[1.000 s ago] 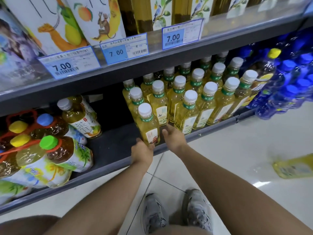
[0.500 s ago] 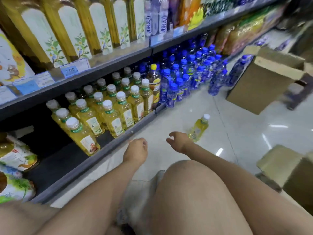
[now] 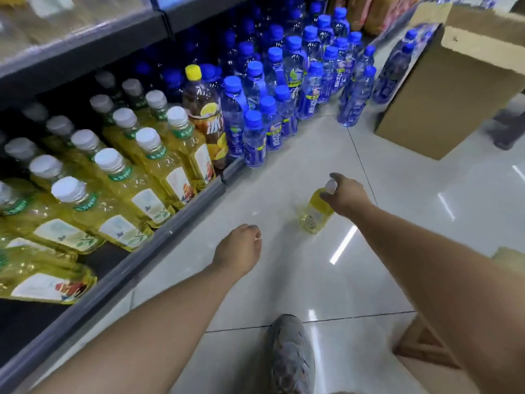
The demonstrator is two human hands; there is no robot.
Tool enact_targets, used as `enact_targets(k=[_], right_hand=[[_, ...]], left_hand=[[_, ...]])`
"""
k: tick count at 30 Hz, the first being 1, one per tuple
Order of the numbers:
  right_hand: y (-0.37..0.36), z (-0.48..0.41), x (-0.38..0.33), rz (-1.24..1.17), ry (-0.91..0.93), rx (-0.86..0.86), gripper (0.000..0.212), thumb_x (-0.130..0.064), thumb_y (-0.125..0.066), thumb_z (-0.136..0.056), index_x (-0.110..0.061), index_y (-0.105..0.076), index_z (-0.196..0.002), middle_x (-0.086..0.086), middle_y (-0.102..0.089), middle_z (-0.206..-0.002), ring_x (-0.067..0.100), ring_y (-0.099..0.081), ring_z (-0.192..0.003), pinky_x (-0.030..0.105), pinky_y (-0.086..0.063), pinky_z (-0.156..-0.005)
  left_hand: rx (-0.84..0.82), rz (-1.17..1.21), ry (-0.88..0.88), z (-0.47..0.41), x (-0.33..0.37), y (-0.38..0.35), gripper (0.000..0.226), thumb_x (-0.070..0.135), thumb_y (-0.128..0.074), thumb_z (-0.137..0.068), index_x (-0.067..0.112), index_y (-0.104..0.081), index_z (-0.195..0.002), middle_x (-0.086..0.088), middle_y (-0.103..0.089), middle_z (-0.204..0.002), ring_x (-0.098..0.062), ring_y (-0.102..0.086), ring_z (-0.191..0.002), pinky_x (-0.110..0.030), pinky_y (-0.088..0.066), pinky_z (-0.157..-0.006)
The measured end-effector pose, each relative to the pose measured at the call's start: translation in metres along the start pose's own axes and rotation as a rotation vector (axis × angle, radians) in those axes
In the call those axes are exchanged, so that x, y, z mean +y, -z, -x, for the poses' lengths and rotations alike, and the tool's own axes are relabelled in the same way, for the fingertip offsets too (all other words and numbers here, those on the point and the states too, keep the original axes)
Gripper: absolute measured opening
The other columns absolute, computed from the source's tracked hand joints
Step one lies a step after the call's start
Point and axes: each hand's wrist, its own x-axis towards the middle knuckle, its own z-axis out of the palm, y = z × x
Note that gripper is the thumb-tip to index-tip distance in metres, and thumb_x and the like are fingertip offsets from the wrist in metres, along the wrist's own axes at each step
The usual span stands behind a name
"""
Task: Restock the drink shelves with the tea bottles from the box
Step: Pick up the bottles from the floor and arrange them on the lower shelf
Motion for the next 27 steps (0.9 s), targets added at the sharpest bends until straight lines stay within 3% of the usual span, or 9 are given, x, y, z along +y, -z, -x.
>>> enact_targets(k=[5,10,19,27], right_hand=[[-0.016,-0.022,-0.006,0.099,0.023,0.038,0.036,-0.026,-0.066,-0.087,-0.012,-0.054,-0.119,0.018,-0.059,-0.11,0.037,-0.06,-0.092,0.035,-0.05,-0.071],[-0.026,0.013,-0.034,0.274,0.302,-0.084,0.035,-0.023,-0.065,-0.088,-0.018,-0.055,-0.121,0.015,-0.057,-0.11,0.037,-0.058,-0.096,0.031,-0.043,-0.074],[-0.054,0.145,-0.163,0.329,0.728,-0.175,0.032,-0.026,-0.06,-0.092,-0.022,-0.053,-0.123,0.012,-0.055,-0.115,0.038,-0.059,-0.1,0.039,-0.049,-0.084],[-0.065,0.236,-0.28,0.356,1.049,-0.135,0.034,-0.022,-0.059,-0.096,-0.021,-0.051,-0.129,0.013,-0.054,-0.119,0.035,-0.059,-0.101,0.036,-0.049,-0.08]], left_hand=[[-0.059,-0.051,0.087,-0.001,-0.043,-0.009,0.023,0.021,-0.047,-0.098,0.016,-0.065,-0.112,-0.004,-0.063,-0.113,-0.026,-0.062,-0.101,-0.032,-0.051,-0.079],[-0.006,-0.087,0.122,0.018,-0.051,0.017,0.023,0.021,-0.047,-0.098,0.017,-0.064,-0.111,-0.004,-0.061,-0.111,-0.027,-0.061,-0.101,-0.036,-0.053,-0.079],[0.17,-0.236,0.121,0.115,-0.067,0.106,0.031,0.03,-0.046,-0.1,0.018,-0.059,-0.125,-0.003,-0.055,-0.124,-0.028,-0.051,-0.118,-0.041,-0.048,-0.091],[0.306,-0.253,0.37,0.217,-0.147,0.175,0.028,0.028,-0.047,-0.097,0.018,-0.058,-0.12,-0.002,-0.054,-0.121,-0.027,-0.05,-0.114,-0.038,-0.045,-0.088]])
